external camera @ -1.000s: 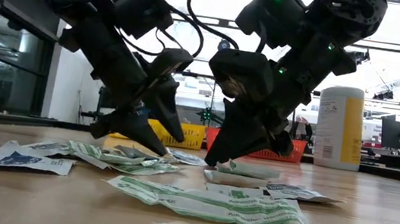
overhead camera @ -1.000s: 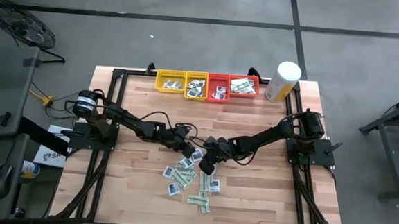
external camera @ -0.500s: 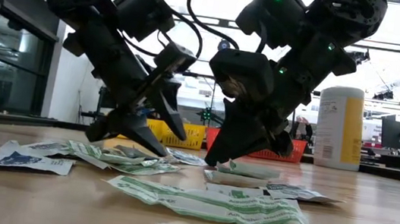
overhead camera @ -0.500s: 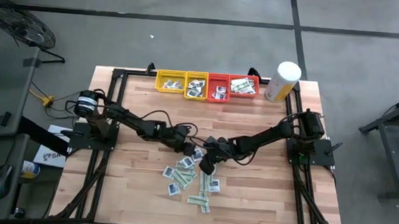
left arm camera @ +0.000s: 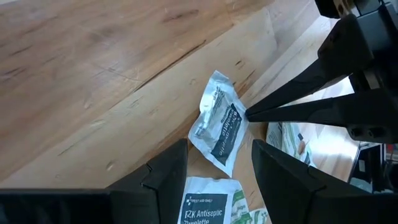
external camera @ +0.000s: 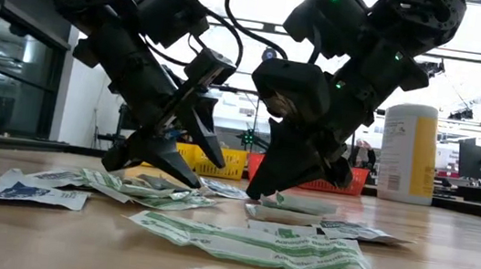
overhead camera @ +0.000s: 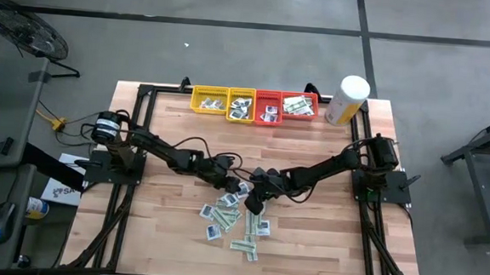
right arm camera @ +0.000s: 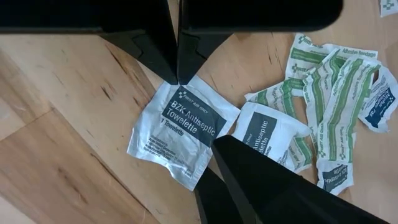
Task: Pick & Place First Aid Supplies
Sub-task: Put the gray packet into the right yellow bin
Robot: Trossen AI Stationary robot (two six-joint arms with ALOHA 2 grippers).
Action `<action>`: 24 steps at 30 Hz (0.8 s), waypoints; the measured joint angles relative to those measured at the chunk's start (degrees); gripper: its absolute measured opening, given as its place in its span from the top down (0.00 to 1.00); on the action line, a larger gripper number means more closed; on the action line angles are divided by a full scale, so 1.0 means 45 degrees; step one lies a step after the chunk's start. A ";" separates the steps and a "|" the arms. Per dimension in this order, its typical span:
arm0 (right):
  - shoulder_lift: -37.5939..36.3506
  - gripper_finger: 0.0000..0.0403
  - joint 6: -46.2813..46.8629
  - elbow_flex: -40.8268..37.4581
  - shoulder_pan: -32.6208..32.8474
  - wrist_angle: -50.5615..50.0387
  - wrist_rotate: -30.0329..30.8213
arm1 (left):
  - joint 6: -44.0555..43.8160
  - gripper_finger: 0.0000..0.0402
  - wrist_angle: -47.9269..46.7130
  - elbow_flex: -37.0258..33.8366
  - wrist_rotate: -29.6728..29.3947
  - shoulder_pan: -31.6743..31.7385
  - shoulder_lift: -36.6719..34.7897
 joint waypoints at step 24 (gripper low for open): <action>0.0024 1.00 -0.0094 -0.0015 -0.0024 0.0374 -0.0063 | 0.0607 0.92 0.0083 0.0000 -0.0344 0.0015 0.0000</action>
